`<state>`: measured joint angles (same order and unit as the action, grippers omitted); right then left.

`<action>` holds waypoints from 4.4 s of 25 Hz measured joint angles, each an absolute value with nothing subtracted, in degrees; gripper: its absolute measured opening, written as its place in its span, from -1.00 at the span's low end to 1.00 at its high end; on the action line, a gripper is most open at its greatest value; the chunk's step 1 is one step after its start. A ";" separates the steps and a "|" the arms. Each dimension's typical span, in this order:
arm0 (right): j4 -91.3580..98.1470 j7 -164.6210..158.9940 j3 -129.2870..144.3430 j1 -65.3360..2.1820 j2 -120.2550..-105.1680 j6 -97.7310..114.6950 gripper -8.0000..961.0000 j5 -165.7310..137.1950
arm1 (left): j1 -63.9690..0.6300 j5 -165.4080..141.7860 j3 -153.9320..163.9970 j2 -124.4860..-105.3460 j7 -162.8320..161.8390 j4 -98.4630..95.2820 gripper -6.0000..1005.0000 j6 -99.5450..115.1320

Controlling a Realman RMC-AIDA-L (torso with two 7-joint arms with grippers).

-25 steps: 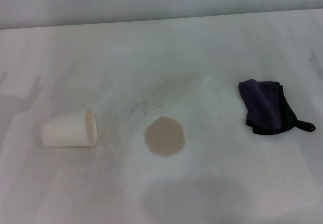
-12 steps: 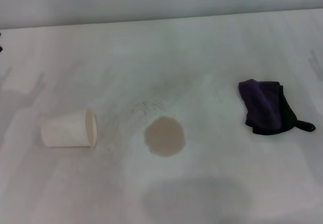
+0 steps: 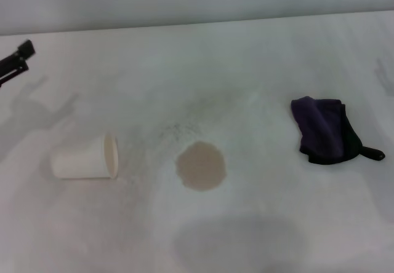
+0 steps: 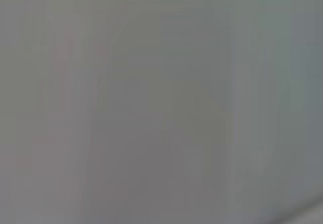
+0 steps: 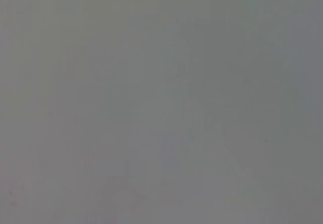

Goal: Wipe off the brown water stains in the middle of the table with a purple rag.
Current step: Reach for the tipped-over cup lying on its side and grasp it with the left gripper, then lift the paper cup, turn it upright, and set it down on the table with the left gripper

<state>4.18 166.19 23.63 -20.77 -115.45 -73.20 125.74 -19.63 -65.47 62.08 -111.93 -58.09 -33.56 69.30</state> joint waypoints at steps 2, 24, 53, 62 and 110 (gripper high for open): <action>4.23 166.20 22.92 -20.88 -115.50 -73.42 0.73 125.76 | -19.43 -73.30 62.01 -110.85 -65.48 -39.41 0.77 69.68; -0.31 166.20 14.74 -23.83 -116.02 -73.94 0.73 125.77 | -21.64 -127.72 61.02 -110.76 -87.18 -75.56 0.77 90.15; -2.72 166.11 14.67 -23.84 -116.01 -74.78 0.73 125.77 | -25.50 -131.99 60.72 -116.68 -67.13 -60.47 0.77 81.07; -3.92 166.11 14.67 -23.82 -116.10 -74.97 0.73 125.76 | -26.31 -132.50 61.24 -117.73 -66.11 -56.08 0.77 76.41; 8.84 166.98 33.46 -23.36 -115.37 -71.93 0.73 124.45 | -23.86 -66.81 54.39 -119.52 -31.57 -6.49 0.33 74.05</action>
